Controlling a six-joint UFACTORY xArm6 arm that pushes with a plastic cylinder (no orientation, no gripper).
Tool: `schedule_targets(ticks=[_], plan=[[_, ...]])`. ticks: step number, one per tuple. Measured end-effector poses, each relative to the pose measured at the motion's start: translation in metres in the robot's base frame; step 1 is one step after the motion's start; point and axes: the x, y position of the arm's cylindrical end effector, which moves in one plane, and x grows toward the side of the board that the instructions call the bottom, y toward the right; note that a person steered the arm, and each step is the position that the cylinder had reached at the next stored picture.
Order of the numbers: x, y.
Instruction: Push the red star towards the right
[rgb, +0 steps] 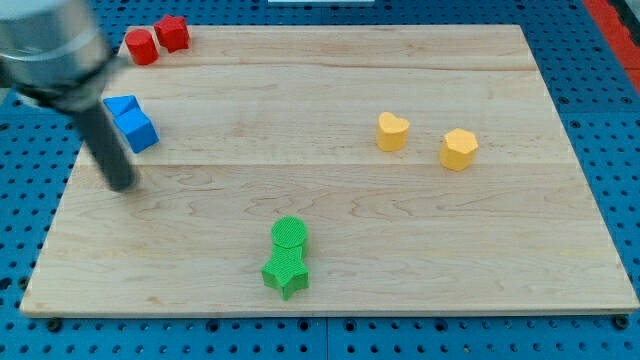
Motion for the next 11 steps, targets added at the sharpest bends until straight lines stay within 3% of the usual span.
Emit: schedule_targets(ticks=[2,3,4,5,6,7,8,10,11], plan=[[-0.036,-0.027],[-0.102,0.039],[-0.164,0.033],[-0.178,-0.024],[-0.181,-0.027],[-0.256,-0.009],[-0.253,0.003],[-0.23,0.178],[-0.258,0.12]])
